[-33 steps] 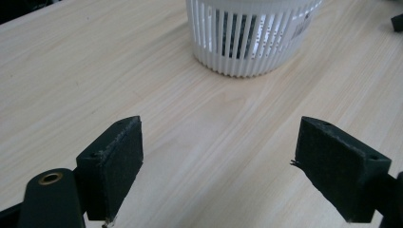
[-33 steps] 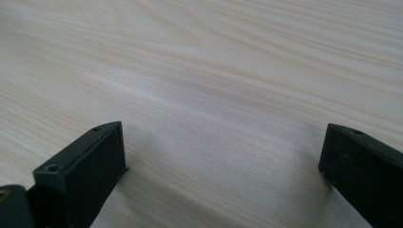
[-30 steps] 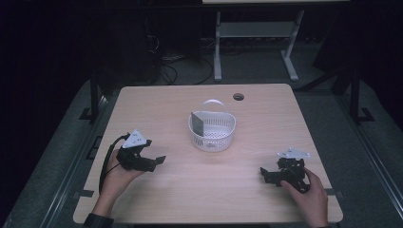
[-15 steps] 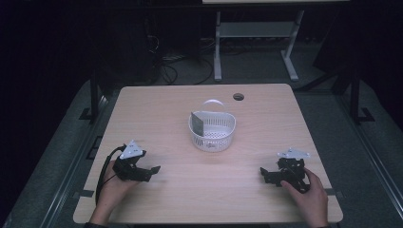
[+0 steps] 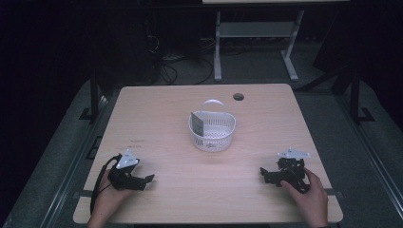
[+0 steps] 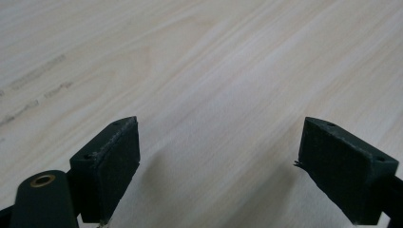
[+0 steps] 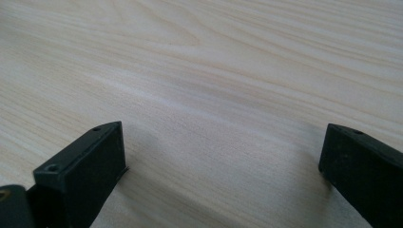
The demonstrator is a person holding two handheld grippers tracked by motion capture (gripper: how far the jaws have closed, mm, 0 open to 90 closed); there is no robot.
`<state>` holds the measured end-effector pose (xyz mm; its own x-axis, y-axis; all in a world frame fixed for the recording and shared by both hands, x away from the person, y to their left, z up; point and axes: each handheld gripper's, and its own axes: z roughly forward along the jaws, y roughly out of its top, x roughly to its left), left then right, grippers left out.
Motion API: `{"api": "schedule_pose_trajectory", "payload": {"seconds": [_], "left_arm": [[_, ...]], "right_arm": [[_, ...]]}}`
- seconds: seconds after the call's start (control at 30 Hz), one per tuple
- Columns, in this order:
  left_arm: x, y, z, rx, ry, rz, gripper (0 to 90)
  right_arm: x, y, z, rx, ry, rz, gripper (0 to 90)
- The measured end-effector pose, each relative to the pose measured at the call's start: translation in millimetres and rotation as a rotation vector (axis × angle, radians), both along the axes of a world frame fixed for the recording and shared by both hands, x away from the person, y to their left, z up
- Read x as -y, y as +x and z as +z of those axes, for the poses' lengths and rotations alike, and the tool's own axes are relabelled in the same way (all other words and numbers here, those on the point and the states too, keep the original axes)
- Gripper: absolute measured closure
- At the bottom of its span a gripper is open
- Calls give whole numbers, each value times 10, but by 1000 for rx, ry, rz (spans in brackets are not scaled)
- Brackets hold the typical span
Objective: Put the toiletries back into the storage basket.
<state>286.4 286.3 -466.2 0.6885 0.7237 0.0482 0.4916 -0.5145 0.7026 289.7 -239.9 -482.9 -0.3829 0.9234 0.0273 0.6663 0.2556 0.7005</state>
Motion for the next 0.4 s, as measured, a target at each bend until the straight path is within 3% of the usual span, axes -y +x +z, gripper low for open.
{"api": "schedule_pose_trajectory", "payload": {"seconds": [0.1,0.3,0.4], "left_arm": [[-16,-9,-44,-8,1,2,128],[-58,-2,-87,-9,-50,-13,126],[-59,-2,-87,-9,-51,-13,126]], "right_arm": [[0,0,0,0,0,0,10],[0,0,0,0,0,0,10],[1,0,1,-1,-2,1,10]]}}
